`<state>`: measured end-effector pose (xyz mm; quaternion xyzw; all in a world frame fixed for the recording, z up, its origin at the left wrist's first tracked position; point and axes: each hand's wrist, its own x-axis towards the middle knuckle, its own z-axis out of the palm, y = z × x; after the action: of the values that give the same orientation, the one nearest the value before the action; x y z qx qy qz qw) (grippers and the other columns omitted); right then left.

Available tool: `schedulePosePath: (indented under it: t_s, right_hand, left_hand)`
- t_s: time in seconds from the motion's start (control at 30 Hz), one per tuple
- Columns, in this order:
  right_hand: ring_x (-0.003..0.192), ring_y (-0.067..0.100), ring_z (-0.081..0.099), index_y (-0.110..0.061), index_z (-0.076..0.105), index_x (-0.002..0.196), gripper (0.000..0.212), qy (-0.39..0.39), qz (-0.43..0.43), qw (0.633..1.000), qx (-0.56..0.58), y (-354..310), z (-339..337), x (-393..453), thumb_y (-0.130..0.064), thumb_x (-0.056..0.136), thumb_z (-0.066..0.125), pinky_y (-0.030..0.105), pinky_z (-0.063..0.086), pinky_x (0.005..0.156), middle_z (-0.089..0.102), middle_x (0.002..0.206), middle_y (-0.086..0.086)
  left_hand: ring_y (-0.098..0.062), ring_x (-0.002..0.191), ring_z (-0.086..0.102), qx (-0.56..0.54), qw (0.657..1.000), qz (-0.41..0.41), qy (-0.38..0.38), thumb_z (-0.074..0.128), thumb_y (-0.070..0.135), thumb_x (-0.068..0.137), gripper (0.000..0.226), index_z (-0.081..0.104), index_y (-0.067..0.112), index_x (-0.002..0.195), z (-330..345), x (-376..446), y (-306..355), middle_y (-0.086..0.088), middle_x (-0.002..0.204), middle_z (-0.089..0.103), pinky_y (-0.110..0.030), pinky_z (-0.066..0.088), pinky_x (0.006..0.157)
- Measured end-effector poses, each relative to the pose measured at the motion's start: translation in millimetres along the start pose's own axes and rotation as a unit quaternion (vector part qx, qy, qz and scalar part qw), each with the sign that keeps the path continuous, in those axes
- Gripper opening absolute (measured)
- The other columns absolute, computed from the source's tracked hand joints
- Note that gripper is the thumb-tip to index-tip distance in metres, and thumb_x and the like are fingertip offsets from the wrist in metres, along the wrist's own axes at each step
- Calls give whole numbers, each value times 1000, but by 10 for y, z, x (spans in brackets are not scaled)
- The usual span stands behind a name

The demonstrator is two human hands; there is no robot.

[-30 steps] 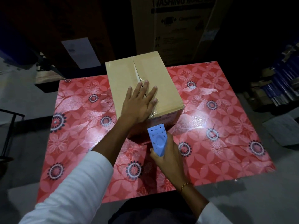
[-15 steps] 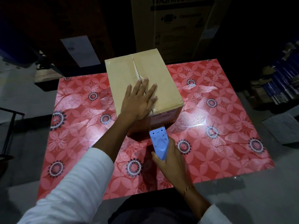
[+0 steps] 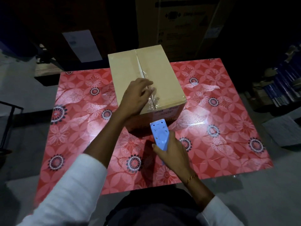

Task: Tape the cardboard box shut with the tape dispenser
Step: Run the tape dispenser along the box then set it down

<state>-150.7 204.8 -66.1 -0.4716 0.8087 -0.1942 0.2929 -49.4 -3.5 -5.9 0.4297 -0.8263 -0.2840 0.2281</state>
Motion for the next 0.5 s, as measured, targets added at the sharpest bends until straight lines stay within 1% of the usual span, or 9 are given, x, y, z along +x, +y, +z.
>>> schedulePosePath:
  t_s: [0.07, 0.1, 0.17, 0.23, 0.27, 0.33, 0.37, 0.43, 0.5]
  right_hand:
    - [92, 35, 67, -20, 39, 119, 61, -7, 4, 1000, -4, -12, -27, 18, -60, 81, 66, 39, 54, 67, 67, 111, 10]
    - [93, 36, 67, -20, 40, 119, 61, -10, 5, 1000, -9, -21, -42, 28, -59, 81, 66, 39, 53, 67, 68, 111, 10]
    - [93, 36, 68, -19, 41, 118, 58, -13, 3, 1000, -16, -35, -73, 43, -57, 82, 66, 39, 53, 67, 69, 112, 10]
    - [93, 35, 68, -19, 41, 117, 58, -19, 2, 1000, -15, -47, -100, 60, -57, 82, 66, 38, 52, 67, 69, 112, 9]
    - [94, 36, 68, -19, 41, 117, 59, -22, 2, 1000, -12, -63, -114, 67, -58, 81, 66, 37, 52, 68, 70, 112, 9]
    - [97, 37, 68, -20, 41, 115, 60, -26, -2, 1000, -2, -78, -125, 83, -63, 79, 64, 39, 53, 72, 70, 113, 11]
    - [98, 38, 67, -21, 41, 113, 60, -29, -2, 1000, -2, -86, -133, 89, -65, 78, 63, 41, 54, 75, 70, 112, 11]
    - [100, 39, 67, -21, 40, 110, 60, -34, 2, 999, -13, -101, -154, 96, -67, 77, 62, 43, 55, 79, 69, 111, 13]
    - [102, 41, 66, -20, 40, 109, 60, -38, 4, 999, -25, -115, -177, 103, -66, 77, 61, 44, 54, 79, 69, 112, 16]
  left_hand:
    - [-25, 84, 63, -26, 994, -20, 108, 51, 29, 96, 28, 69, 9, 90, -42, -354, 123, -8, 91, 68, -43, 51, 75]
    - [-24, 72, 61, -36, 989, -50, 136, 52, 28, 97, 29, 65, 9, 80, -29, -598, 195, -6, 77, 65, -41, 50, 66]
    - [-21, 63, 60, -36, 983, -122, 133, 52, 33, 97, 34, 61, 12, 73, 62, -1081, 288, -2, 66, 63, -36, 47, 59]
    - [-13, 70, 64, -82, 970, -215, 72, 55, 36, 96, 27, 67, 15, 82, 223, -1354, 304, 2, 76, 69, -27, 49, 62]
    - [-7, 76, 65, -168, 945, -276, 46, 57, 33, 96, 22, 69, 15, 93, 304, -1394, 296, 3, 87, 72, -21, 51, 63]
    - [-1, 85, 62, -367, 854, -369, 27, 59, 25, 97, 24, 66, 8, 112, 423, -1342, 276, 2, 103, 70, -8, 49, 64]
    - [-3, 87, 62, -409, 830, -378, 30, 59, 22, 97, 26, 64, 5, 116, 489, -1296, 245, 0, 106, 69, -8, 49, 67]
    - [-12, 92, 64, -435, 821, -366, 48, 62, 18, 95, 28, 63, 1, 116, 615, -1219, 187, -5, 106, 69, -18, 50, 77]
    - [-20, 93, 63, -462, 807, -362, 65, 65, 16, 93, 25, 65, -2, 109, 701, -1157, 144, -11, 101, 69, -30, 49, 82]
